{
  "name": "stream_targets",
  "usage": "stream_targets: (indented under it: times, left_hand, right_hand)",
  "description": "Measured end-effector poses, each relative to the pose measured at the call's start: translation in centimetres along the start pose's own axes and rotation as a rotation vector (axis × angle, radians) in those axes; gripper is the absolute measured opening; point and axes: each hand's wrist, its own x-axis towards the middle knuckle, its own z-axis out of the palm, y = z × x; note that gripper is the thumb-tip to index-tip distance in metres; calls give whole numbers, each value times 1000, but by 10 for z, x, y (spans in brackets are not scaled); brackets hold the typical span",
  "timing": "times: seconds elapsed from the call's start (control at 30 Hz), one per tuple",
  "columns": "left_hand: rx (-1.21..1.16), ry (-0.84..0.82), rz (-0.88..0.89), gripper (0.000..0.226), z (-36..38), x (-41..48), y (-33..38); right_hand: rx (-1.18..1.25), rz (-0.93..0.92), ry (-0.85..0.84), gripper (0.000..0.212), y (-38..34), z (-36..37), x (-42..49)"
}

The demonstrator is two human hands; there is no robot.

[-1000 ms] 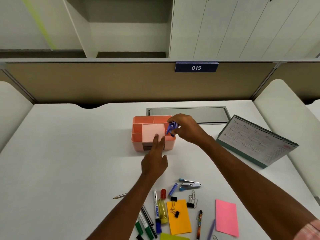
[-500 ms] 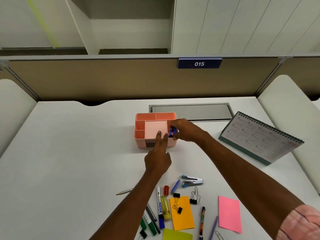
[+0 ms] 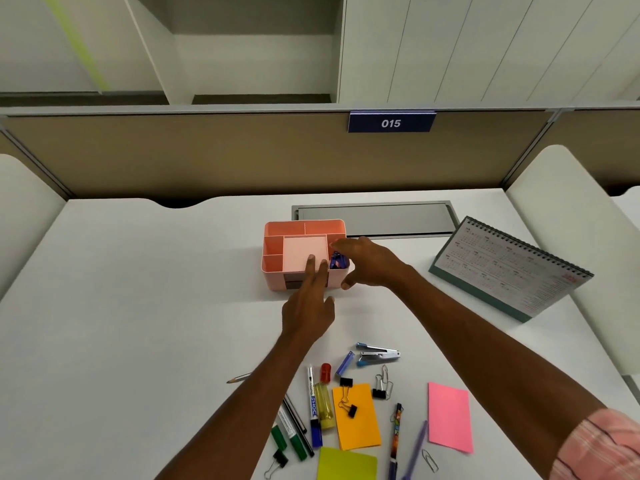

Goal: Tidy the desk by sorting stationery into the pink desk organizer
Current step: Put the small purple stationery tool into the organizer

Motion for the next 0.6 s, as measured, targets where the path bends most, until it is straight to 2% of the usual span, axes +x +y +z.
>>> stream_targets:
  times: [0.2, 0.33, 0.5, 0.6]
  left_hand:
    - [-171, 147, 28, 65, -12, -16, 16]
    - [-263, 48, -34, 53, -11, -45, 28]
    - [-411, -133, -21, 54, 4, -79, 37]
    - [-475, -179, -46, 53, 18, -98, 36]
  right_hand:
    - [101, 9, 152, 89, 3, 3, -21]
    - [223, 26, 220, 83, 7, 20, -48]
    - [375, 25, 193, 71, 14, 62, -96]
    - [416, 32, 178, 65, 25, 94, -127]
